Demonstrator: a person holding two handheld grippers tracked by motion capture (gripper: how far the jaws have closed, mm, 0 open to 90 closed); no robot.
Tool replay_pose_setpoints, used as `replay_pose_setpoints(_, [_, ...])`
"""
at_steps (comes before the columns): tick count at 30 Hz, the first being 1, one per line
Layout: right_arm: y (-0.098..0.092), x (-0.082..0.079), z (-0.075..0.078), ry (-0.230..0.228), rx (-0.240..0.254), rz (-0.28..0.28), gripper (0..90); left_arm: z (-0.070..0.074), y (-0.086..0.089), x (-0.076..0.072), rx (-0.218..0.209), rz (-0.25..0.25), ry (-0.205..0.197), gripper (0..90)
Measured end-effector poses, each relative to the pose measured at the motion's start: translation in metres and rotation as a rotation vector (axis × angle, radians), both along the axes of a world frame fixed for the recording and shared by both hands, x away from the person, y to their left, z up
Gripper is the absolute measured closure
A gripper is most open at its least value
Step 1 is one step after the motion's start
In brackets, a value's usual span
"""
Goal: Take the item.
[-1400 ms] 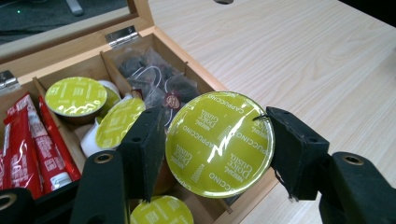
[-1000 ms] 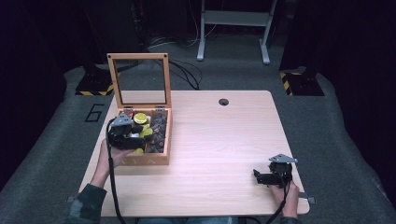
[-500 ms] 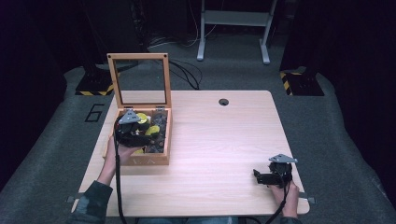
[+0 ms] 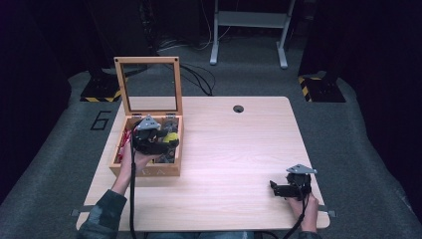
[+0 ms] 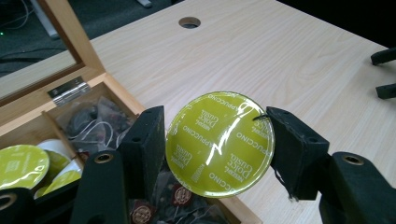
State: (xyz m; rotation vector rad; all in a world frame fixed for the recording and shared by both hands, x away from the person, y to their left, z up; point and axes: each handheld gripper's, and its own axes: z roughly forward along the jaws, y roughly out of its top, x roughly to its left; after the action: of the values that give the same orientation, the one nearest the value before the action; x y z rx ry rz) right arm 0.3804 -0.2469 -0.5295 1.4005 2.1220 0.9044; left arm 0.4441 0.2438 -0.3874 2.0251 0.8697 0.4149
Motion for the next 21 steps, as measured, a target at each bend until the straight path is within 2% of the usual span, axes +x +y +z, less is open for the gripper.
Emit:
replay_pose_setpoints(13, [0.000,0.000,0.000,0.001,-0.001,-0.001,2.2,-0.005,-0.023,0.006,-0.005,-0.023,0.006,39.9])
replay_pose_setpoints(21, [0.000,0.000,0.000,0.003,-0.004,-0.016,0.0,-0.011,-0.040,0.011,0.008,-0.045,0.008,39.9])
